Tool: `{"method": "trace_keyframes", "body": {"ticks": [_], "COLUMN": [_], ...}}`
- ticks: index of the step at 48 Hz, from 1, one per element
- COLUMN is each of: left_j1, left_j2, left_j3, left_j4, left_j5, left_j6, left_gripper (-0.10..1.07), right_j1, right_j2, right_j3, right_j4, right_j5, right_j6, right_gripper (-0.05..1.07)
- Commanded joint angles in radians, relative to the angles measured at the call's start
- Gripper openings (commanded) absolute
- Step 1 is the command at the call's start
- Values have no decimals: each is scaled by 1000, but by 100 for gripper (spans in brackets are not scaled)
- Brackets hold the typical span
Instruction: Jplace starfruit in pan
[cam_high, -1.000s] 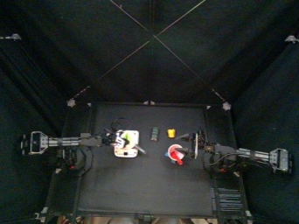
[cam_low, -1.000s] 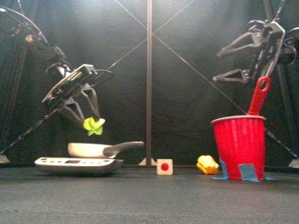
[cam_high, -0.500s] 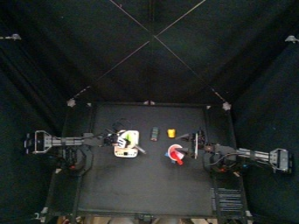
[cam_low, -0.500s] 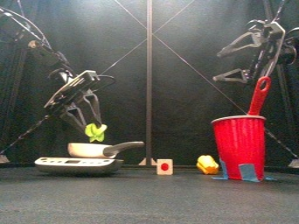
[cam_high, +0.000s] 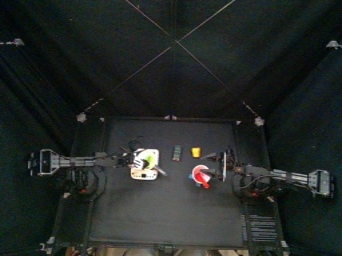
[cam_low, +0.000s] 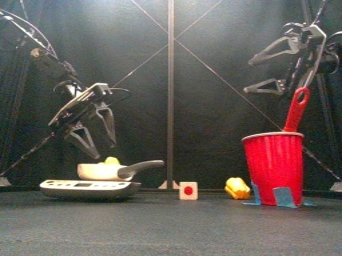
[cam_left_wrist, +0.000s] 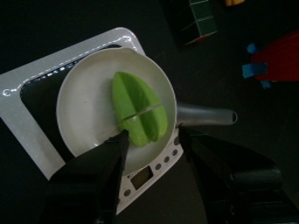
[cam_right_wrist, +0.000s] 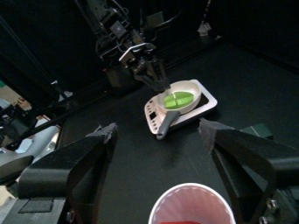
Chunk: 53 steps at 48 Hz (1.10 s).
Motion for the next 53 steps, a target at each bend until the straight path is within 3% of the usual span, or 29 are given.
{"method": "trace_keyframes", "body": {"ticks": [1,53], "left_j1": [5,-3], "left_j2": [-2,-38], "left_j3": [-14,-5], "left_j4": [3,14], "left_j5": [-5,-28], "left_j6": [2,2], "left_gripper": [87,87], "right_j1": [-3,-3], "right_j2": [3,5], "right_j3": [-9,-9], "right_j4": [2,5], "right_j5": [-5,-5], "right_j6": [0,0], "right_gripper": [104,104]}}
